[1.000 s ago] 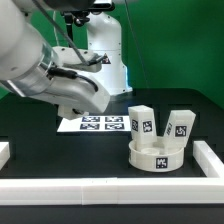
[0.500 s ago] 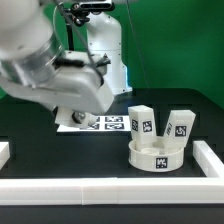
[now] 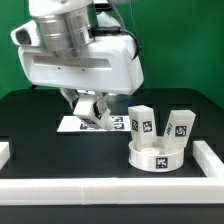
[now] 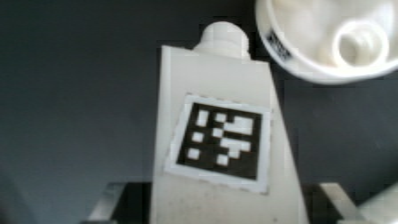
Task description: Assemble stool
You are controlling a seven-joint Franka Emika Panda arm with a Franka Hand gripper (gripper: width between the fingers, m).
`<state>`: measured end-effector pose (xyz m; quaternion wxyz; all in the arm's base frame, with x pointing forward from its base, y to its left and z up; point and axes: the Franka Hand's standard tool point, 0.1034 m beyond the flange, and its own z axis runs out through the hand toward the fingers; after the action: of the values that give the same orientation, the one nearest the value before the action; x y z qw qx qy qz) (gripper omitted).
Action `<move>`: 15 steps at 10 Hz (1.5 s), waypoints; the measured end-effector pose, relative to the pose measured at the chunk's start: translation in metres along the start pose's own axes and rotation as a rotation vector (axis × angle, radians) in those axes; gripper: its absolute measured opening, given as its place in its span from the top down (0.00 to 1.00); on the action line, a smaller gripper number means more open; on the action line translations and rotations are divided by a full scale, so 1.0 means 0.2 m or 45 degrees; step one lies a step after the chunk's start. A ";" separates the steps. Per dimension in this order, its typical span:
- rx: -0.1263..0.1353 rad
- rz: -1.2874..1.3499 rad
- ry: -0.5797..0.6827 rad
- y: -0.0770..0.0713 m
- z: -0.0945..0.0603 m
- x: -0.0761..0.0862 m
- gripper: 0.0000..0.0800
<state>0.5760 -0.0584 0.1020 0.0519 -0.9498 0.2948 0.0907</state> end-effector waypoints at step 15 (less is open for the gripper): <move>0.139 -0.111 0.697 -0.38 -0.06 -0.16 0.59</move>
Offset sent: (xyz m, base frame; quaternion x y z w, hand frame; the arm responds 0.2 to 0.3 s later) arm -0.0004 0.0082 0.0188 -0.0226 0.1922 -0.0043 0.9811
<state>0.5954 0.0201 0.1233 0.0254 -0.9465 0.2612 -0.1875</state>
